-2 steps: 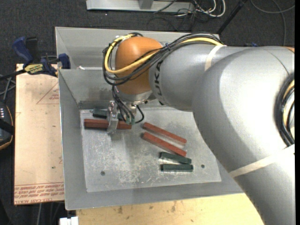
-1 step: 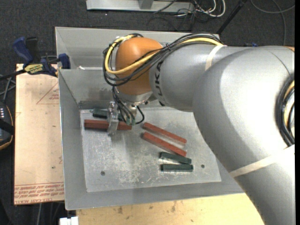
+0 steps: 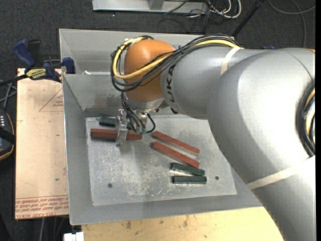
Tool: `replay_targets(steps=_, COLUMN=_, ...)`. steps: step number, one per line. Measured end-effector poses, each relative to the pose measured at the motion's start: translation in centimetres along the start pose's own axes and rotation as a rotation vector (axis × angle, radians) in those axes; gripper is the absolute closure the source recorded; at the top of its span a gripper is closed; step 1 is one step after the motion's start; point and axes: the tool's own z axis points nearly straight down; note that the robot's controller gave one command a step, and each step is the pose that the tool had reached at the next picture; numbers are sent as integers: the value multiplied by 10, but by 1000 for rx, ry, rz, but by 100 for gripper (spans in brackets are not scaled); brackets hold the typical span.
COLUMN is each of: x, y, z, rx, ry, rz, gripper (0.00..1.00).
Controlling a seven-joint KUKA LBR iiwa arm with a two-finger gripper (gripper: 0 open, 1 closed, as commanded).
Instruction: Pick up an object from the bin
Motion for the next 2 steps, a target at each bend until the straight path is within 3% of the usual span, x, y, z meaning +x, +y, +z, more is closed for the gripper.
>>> replay_targets(steps=2, x=0, y=0, z=-32, rx=1, ry=2, rz=0, gripper=100)
